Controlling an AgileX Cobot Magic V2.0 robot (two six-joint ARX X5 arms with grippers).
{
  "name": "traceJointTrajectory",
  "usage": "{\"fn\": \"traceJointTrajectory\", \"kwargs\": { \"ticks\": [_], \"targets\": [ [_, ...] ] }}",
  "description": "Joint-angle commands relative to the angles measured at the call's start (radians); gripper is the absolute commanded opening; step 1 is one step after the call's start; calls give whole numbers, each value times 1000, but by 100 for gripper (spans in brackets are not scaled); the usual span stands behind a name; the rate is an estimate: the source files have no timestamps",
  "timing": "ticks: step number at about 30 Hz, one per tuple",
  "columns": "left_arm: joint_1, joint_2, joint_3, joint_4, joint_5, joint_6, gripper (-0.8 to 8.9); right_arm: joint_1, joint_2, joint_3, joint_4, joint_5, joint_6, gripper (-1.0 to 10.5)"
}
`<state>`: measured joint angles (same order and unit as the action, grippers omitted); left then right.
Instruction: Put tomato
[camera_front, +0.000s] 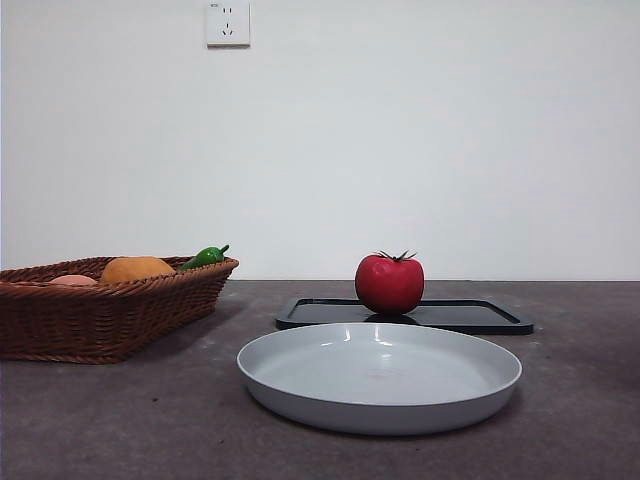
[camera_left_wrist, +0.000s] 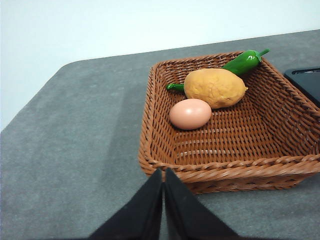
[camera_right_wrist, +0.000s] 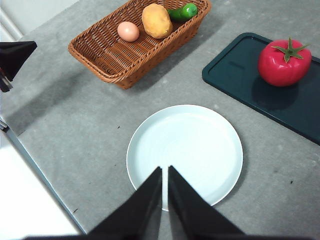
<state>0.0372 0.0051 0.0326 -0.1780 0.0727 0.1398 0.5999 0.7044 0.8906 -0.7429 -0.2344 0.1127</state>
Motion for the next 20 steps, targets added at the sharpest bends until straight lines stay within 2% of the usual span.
{"fn": "traceJointTrajectory", "kwargs": {
  "ticks": [1,9,11,14,20],
  "targets": [
    [3,-2,-21,-8,-3,-8,8,7,6,7,10,-1,11,7],
    [3,-2,-21,-8,-3,-8,8,7,6,7,9,-1,11,7],
    [3,-2,-21,-8,-3,-8,8,-12,-2,7,10,23,-34,7],
    [2,-2,-21,-8,-3,-8,8,-88,-31,5,21,53,-45,7],
    [3,-2,-21,-8,-3,-8,8,-343,-171,-90,126,52,-47,7]
  ]
}}
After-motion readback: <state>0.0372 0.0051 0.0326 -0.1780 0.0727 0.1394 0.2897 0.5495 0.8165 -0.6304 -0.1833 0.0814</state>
